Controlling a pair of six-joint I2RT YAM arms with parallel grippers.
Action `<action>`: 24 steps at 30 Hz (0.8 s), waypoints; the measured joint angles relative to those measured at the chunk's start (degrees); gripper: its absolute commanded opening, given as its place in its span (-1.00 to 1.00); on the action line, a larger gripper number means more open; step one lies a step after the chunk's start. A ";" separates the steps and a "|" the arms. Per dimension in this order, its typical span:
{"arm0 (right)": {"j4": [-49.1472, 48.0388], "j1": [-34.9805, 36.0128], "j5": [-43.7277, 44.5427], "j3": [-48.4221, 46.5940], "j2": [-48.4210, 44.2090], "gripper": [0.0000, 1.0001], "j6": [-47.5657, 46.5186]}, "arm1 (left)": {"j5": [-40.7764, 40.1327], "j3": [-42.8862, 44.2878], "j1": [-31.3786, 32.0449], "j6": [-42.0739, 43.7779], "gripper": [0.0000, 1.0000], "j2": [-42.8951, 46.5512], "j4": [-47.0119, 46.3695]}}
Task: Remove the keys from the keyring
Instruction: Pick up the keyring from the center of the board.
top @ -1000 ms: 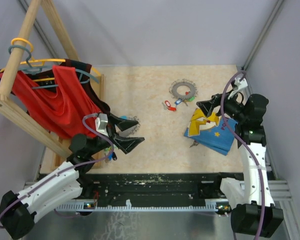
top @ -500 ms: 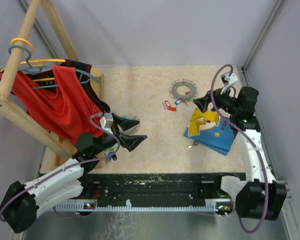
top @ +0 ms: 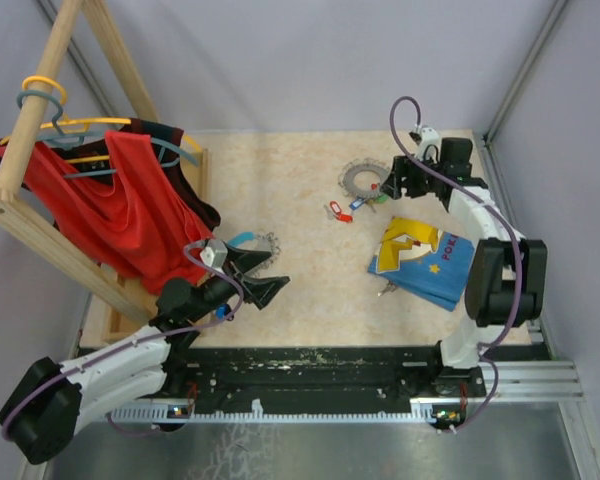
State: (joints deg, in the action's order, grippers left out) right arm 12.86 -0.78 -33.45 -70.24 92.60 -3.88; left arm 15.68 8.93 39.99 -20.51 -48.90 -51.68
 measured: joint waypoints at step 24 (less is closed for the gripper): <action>-7.78 0.55 8.15 -5.86 19.08 0.08 21.94 | -3.72 -4.66 0.00 1.49 0.99 -7.43 -10.03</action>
State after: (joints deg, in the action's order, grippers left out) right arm 5.08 -0.23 -25.30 -76.09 111.68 18.06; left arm 11.97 4.27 39.99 -19.03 -56.34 -61.71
